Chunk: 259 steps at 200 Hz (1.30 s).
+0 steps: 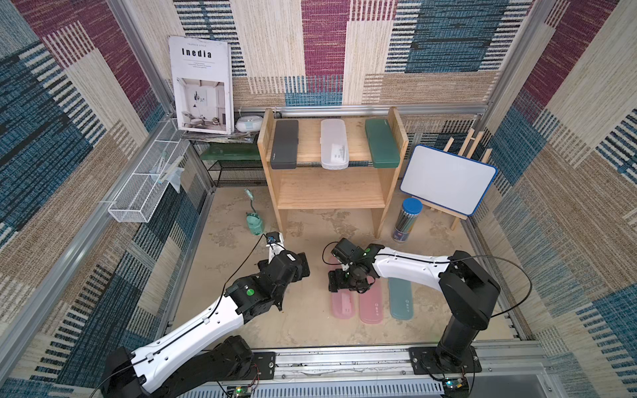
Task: Remove the pencil cases from the shelf
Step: Place the pencil case at the center of the board, then pick up the pencil case from the shelf.
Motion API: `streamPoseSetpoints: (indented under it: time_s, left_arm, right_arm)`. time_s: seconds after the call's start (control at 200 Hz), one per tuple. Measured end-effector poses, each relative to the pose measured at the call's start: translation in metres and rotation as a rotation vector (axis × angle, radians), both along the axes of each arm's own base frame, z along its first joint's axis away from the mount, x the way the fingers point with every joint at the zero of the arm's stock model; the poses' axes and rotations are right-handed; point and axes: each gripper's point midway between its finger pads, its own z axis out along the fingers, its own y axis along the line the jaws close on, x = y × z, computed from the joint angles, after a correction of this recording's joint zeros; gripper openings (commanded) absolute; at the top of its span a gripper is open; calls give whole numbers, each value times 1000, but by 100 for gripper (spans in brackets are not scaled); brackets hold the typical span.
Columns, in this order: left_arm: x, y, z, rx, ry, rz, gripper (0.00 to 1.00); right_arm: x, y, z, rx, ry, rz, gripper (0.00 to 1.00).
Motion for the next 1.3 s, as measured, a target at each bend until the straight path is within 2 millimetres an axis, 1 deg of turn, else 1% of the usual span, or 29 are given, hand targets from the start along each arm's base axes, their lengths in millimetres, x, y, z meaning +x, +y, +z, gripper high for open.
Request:
streamPoseSetpoints:
  time_s: [0.105, 0.195, 0.245, 0.291, 0.346, 0.406, 0.466, 0.531, 0.596, 0.641, 0.736, 0.811, 0.882, 0.962, 1.007, 1.052, 1.122, 1.297]
  left_arm:
    - [2, -1, 1, -14, 0, -1, 98]
    - [4, -5, 9, -43, -6, -11, 99]
    - [6, -8, 17, -66, -16, -18, 99]
    - [8, -11, 26, -98, -30, -28, 99]
    - [11, -15, 42, -145, -58, -41, 99]
    - [15, -18, 63, -209, -101, -55, 99]
    - [19, -18, 85, -276, -149, -67, 99]
    - [26, -16, 106, -350, -196, -76, 99]
    - [36, -11, 125, -435, -239, -63, 99]
    - [42, -9, 136, -499, -263, -69, 99]
    - [51, -11, 161, -638, -313, -96, 99]
    - [53, -13, 189, -718, -358, -132, 99]
    - [54, -12, 225, -779, -431, -167, 99]
    - [58, -7, 258, -828, -499, -180, 99]
    - [63, -5, 268, -846, -521, -183, 99]
    - [67, -4, 272, -868, -522, -183, 99]
    - [76, -3, 272, -888, -513, -170, 99]
    - [97, 2, 259, -911, -474, -129, 99]
  right_arm:
    - [4, 4, 8, 6, -16, 9, 99]
    - [13, 9, 26, 24, -61, 18, 99]
    - [18, 11, 41, 37, -99, 25, 99]
    - [23, 12, 58, 55, -139, 29, 99]
    - [29, 12, 83, 80, -203, 35, 99]
    - [35, 10, 111, 108, -277, 34, 99]
    - [39, 2, 139, 137, -364, 24, 99]
    - [42, -11, 162, 165, -451, 3, 99]
    - [44, -29, 178, 184, -521, -32, 99]
    - [47, -41, 186, 195, -549, -62, 99]
    - [64, -67, 204, 201, -610, -144, 99]
    - [68, -72, 213, 196, -634, -154, 99]
    - [71, -74, 219, 190, -652, -150, 99]
    - [77, -78, 219, 169, -662, -156, 99]
    - [80, -80, 217, 154, -661, -158, 99]
    - [82, -80, 215, 143, -659, -156, 99]
    - [83, -79, 212, 140, -654, -151, 99]
    - [87, -82, 212, 135, -655, -153, 99]
